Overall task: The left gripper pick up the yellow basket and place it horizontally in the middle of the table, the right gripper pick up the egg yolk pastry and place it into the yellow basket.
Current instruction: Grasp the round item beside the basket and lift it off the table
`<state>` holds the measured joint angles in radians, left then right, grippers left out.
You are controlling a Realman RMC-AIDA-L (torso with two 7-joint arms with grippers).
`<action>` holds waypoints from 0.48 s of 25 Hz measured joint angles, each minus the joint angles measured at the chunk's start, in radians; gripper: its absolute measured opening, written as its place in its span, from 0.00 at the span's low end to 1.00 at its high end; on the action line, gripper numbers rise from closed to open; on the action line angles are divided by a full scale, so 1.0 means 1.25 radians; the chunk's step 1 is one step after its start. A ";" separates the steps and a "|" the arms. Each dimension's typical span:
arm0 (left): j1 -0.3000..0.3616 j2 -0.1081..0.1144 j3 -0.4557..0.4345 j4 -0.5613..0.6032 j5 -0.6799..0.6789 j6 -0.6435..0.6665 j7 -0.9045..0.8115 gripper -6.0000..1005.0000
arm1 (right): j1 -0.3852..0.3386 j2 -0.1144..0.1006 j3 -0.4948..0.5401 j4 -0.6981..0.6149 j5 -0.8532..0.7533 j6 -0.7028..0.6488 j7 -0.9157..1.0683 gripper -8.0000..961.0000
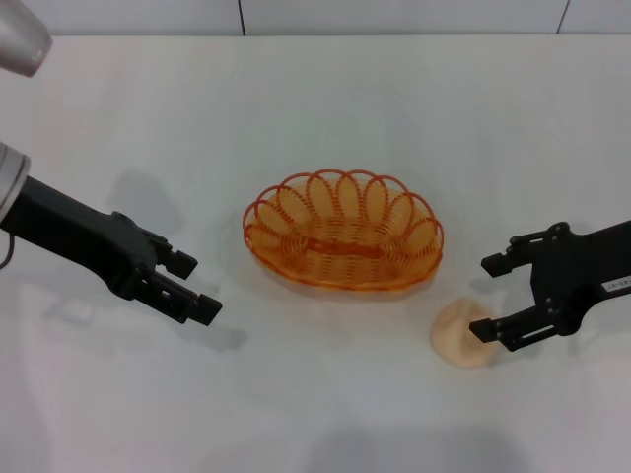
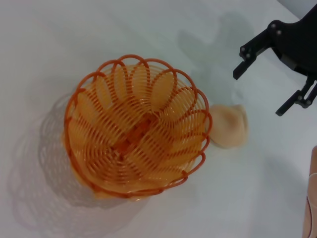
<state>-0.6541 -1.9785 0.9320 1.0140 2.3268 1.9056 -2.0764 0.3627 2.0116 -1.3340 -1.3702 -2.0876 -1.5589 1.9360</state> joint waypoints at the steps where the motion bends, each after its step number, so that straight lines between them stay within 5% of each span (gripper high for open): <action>1: 0.000 0.000 0.000 0.000 0.000 -0.001 0.000 0.89 | 0.001 0.000 -0.008 0.003 -0.003 0.010 0.000 0.79; 12: 0.004 -0.004 0.000 0.000 -0.004 -0.003 0.008 0.89 | 0.002 0.001 -0.055 0.030 -0.012 0.074 -0.002 0.79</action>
<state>-0.6486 -1.9835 0.9323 1.0140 2.3221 1.9014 -2.0667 0.3648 2.0126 -1.4022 -1.3325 -2.1025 -1.4658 1.9339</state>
